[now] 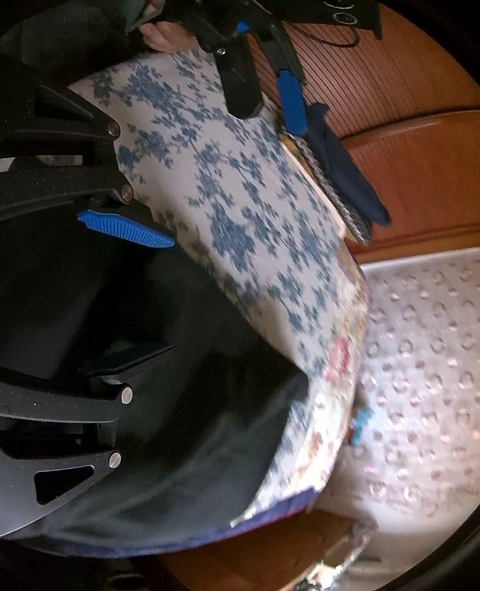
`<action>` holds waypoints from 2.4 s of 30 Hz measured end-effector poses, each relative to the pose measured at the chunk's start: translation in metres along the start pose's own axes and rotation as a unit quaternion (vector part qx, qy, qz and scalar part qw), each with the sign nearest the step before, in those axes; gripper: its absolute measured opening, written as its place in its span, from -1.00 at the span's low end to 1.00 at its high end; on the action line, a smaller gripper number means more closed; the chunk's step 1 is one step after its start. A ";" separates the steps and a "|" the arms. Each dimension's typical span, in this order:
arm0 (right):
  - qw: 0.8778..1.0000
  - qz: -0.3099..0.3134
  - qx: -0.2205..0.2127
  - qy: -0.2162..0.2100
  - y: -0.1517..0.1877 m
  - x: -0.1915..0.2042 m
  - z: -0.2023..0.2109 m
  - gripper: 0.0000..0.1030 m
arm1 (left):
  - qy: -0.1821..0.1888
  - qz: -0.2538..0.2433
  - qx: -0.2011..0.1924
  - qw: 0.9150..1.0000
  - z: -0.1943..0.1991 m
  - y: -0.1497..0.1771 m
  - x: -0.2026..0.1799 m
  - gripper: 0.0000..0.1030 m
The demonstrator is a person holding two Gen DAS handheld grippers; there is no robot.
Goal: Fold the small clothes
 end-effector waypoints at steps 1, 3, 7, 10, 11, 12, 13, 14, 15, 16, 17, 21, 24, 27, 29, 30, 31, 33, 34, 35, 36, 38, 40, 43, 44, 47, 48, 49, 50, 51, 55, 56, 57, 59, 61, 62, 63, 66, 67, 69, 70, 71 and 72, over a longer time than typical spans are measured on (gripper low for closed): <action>1.000 0.005 0.003 0.001 -0.003 0.002 -0.002 0.06 | -0.001 0.003 0.000 1.000 0.001 0.001 0.003 0.47; 1.000 0.010 0.007 -0.004 -0.007 0.005 -0.007 0.06 | -0.003 0.008 -0.001 1.000 0.002 0.002 0.006 0.47; 0.999 0.027 0.019 -0.003 -0.014 0.013 -0.018 0.06 | -0.006 0.017 -0.002 1.000 0.003 0.003 0.013 0.47; 0.998 0.042 0.035 0.012 -0.013 0.016 -0.021 0.06 | -0.007 0.018 -0.003 1.000 0.004 0.003 0.015 0.47; 0.998 0.047 0.038 0.018 -0.014 0.019 -0.023 0.06 | -0.006 0.018 -0.002 1.000 0.004 0.003 0.015 0.47; 0.998 0.051 0.037 0.021 -0.014 0.020 -0.024 0.06 | -0.006 0.017 -0.002 1.000 0.004 0.004 0.015 0.47; 0.998 0.052 0.037 0.026 -0.015 0.019 -0.024 -0.04 | -0.006 0.018 -0.002 1.000 0.004 0.004 0.015 0.47; 0.997 0.051 0.039 0.034 -0.016 0.018 -0.023 -0.28 | -0.005 0.017 -0.001 1.000 0.004 0.004 0.015 0.47; 0.997 0.050 0.040 0.041 -0.017 0.017 -0.023 -0.43 | -0.004 0.016 0.000 1.000 0.003 0.004 0.015 0.47; 0.997 0.047 0.040 0.036 -0.018 0.014 -0.021 -0.73 | -0.003 0.015 0.001 1.000 0.003 0.005 0.014 0.47; 0.998 0.045 0.037 0.030 -0.019 0.013 -0.019 -0.82 | -0.003 0.014 0.003 1.000 0.002 0.006 0.014 0.47; 1.000 0.021 0.001 0.021 -0.028 -0.004 0.009 -0.84 | 0.000 0.013 0.006 1.000 0.001 0.008 0.013 0.47; 0.997 0.014 -0.039 0.072 -0.044 -0.025 0.037 -0.84 | 0.000 0.010 0.006 1.000 0.001 0.008 0.011 0.47; 0.992 0.003 -0.044 0.122 -0.059 -0.057 0.049 -0.84 | 0.003 0.010 0.006 1.000 0.001 0.008 0.010 0.47; 0.986 -0.002 -0.040 0.163 -0.069 -0.079 0.050 -0.84 | 0.004 0.011 0.008 1.000 0.000 0.009 0.010 0.47; 0.983 -0.006 -0.037 0.179 -0.073 -0.090 0.049 -0.84 | 0.004 0.010 0.009 1.000 -0.001 0.009 0.010 0.47; 0.981 -0.016 -0.032 0.189 -0.077 -0.101 0.047 -0.84 | 0.005 0.009 0.011 1.000 -0.002 0.009 0.009 0.47; 0.978 -0.030 -0.023 0.205 -0.081 -0.119 0.041 -0.84 | 0.009 0.006 0.015 1.000 -0.005 0.008 0.007 0.47; 0.977 -0.033 -0.019 0.212 -0.082 -0.126 0.037 -0.84 | 0.010 0.003 0.018 1.000 -0.007 0.006 0.007 0.47; 0.976 -0.035 -0.016 0.216 -0.082 -0.131 0.033 -0.84 | 0.011 0.001 0.020 1.000 -0.009 0.005 0.006 0.47; 0.975 -0.038 -0.013 0.218 -0.082 -0.134 0.028 -0.84 | 0.010 -0.002 0.023 1.000 -0.012 0.003 0.006 0.47; 0.975 -0.046 -0.006 0.219 -0.083 -0.143 0.016 -0.84 | 0.011 -0.004 0.028 1.000 -0.018 -0.001 0.005 0.47; 0.973 -0.056 0.007 0.222 -0.082 -0.153 0.002 -0.84 | 0.009 -0.007 0.034 0.999 -0.026 -0.008 0.005 0.47; 0.971 -0.091 0.023 0.218 -0.083 -0.180 -0.010 -0.84 | 0.006 -0.010 0.041 0.999 -0.041 -0.021 0.002 0.47; 0.971 -0.104 0.023 0.212 -0.082 -0.187 -0.013 -0.84 | 0.006 -0.011 0.043 0.999 -0.045 -0.025 0.001 0.47; 0.976 -0.124 0.011 0.180 -0.080 -0.201 -0.014 -0.84 | 0.004 -0.017 0.053 0.998 -0.066 -0.041 -0.004 0.47; 0.977 -0.126 0.008 0.171 -0.079 -0.204 -0.014 -0.84 | 0.004 -0.019 0.055 0.998 -0.071 -0.046 -0.005 0.47; 0.979 -0.127 0.004 0.163 -0.079 -0.206 -0.014 -0.84 | 0.003 -0.022 0.058 0.998 -0.078 -0.052 -0.007 0.47; 0.980 -0.126 0.000 0.155 -0.077 -0.208 -0.014 -0.84 | 0.004 -0.025 0.060 0.998 -0.086 -0.058 -0.009 0.47; 0.981 -0.125 -0.003 0.151 -0.076 -0.210 -0.015 -0.84 | 0.005 -0.027 0.063 0.998 -0.093 -0.064 -0.010 0.47; 0.984 -0.124 -0.015 0.128 -0.070 -0.221 -0.015 -0.84 | 0.011 -0.038 0.078 0.996 -0.130 -0.088 -0.016 0.45; 0.984 -0.123 -0.016 0.125 -0.067 -0.223 -0.015 -0.84 | 0.017 -0.041 0.081 0.996 -0.141 -0.095 -0.017 0.35; 0.985 -0.122 -0.018 0.120 -0.067 -0.225 -0.015 -0.84 | 0.021 -0.042 0.084 0.995 -0.147 -0.098 -0.018 0.29; 0.985 -0.128 -0.021 0.111 -0.058 -0.232 -0.015 -0.84 | 0.034 -0.045 0.092 0.994 -0.164 -0.107 -0.020 0.06; 0.986 -0.133 -0.023 0.103 -0.054 -0.236 -0.014 -0.84 | 0.032 -0.047 0.098 0.994 -0.177 -0.112 -0.023 -0.03; 0.986 -0.133 -0.023 0.099 -0.052 -0.238 -0.014 -0.84 | 0.030 -0.049 0.100 0.993 -0.184 -0.116 -0.023 -0.12; 0.986 -0.133 -0.022 0.096 -0.051 -0.240 -0.016 -0.84 | 0.029 -0.051 0.103 0.993 -0.191 -0.120 -0.023 -0.14; 0.986 -0.133 -0.020 0.094 -0.049 -0.243 -0.016 -0.84 | 0.028 -0.054 0.110 0.992 -0.205 -0.127 -0.026 -0.15; 0.986 -0.133 -0.025 0.097 -0.050 -0.242 -0.014 -0.84 | 0.028 -0.058 0.115 0.991 -0.211 -0.129 -0.027 -0.15; 0.986 -0.129 -0.034 0.098 -0.049 -0.241 -0.011 -0.84 | 0.018 -0.062 0.124 0.990 -0.218 -0.130 -0.026 -0.15; 0.986 -0.129 -0.033 0.097 -0.048 -0.240 -0.012 -0.84 | 0.012 -0.062 0.129 0.990 -0.222 -0.130 -0.025 -0.15; 0.986 -0.131 -0.033 0.097 -0.048 -0.240 -0.013 -0.84 | 0.008 -0.061 0.133 0.989 -0.225 -0.130 -0.024 -0.15; 0.986 -0.134 -0.032 0.096 -0.047 -0.241 -0.013 -0.84 | 0.005 -0.057 0.136 0.989 -0.227 -0.131 -0.022 -0.15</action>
Point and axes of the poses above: each gripper's, at about its wrist camera, not at the fingertips, and z roughly against the way its jaws point, x to its left, y to its underside, the point moved 1 cm from there along -z, roughly the way its jaws point, and after that the axes turned 8 degrees about x, right-handed, at the moved point
